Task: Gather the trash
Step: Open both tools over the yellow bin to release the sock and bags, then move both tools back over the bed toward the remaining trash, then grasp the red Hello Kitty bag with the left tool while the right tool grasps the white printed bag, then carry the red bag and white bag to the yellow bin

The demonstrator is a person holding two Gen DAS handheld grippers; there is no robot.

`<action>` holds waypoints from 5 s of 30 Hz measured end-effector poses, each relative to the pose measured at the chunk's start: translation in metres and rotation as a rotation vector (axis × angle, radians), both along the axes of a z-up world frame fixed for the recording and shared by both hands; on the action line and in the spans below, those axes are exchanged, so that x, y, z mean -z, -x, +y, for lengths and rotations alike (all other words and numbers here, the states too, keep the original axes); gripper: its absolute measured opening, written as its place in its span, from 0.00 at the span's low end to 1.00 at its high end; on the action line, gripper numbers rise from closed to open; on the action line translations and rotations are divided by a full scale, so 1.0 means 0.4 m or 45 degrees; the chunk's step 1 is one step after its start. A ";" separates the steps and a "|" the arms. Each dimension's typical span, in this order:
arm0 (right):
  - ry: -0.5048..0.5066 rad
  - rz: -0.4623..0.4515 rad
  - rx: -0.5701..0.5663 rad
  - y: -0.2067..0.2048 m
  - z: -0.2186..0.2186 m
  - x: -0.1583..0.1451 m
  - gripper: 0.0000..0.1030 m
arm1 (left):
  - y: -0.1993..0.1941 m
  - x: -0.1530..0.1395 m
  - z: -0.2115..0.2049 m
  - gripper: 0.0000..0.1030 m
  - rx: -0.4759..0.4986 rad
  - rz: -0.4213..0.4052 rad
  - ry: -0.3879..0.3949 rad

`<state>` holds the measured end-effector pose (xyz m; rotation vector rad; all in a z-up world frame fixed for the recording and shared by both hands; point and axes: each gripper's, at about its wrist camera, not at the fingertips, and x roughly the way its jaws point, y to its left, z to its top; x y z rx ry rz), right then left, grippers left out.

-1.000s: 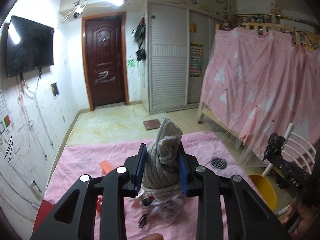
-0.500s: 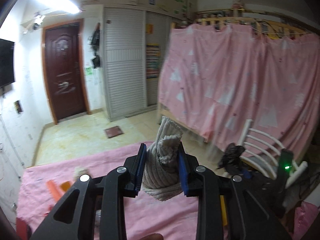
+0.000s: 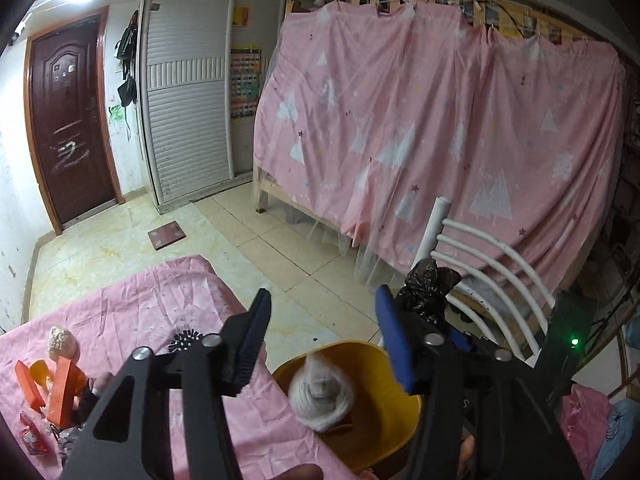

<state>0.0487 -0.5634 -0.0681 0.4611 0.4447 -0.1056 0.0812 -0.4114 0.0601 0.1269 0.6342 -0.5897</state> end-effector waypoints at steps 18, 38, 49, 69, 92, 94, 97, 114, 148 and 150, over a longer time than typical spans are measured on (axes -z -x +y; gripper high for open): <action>0.036 0.035 -0.049 -0.032 0.044 0.003 0.54 | -0.008 -0.006 0.116 0.50 -0.098 0.030 0.003; 0.157 0.023 -0.320 -0.111 0.268 -0.025 0.54 | -0.013 -0.055 0.394 0.57 -0.344 -0.031 -0.018; 0.223 0.018 -0.558 -0.136 0.444 -0.030 0.62 | -0.042 -0.055 0.621 0.62 -0.588 -0.014 -0.030; 0.317 0.090 -0.908 -0.129 0.737 0.010 0.63 | -0.069 0.096 0.930 0.63 -0.790 0.178 -0.035; 0.418 0.252 -0.959 -0.195 0.838 0.060 0.63 | -0.099 0.273 0.950 0.70 -0.719 0.345 -0.112; 0.453 0.269 -0.976 -0.195 0.851 0.068 0.60 | -0.099 0.282 0.941 0.66 -0.713 0.350 -0.130; 0.486 0.270 -0.985 -0.191 0.865 0.073 0.46 | -0.100 0.293 0.935 0.52 -0.711 0.361 -0.145; 0.309 0.095 -0.896 -0.159 0.738 -0.002 0.36 | -0.059 0.165 0.916 0.32 -0.781 0.190 -0.112; 0.114 -0.079 -0.001 -0.036 0.085 -0.077 0.38 | -0.010 0.013 0.239 0.32 -0.137 0.030 -0.072; 0.096 -0.079 0.012 -0.035 0.071 -0.071 0.38 | -0.007 0.017 0.205 0.32 -0.113 0.029 -0.076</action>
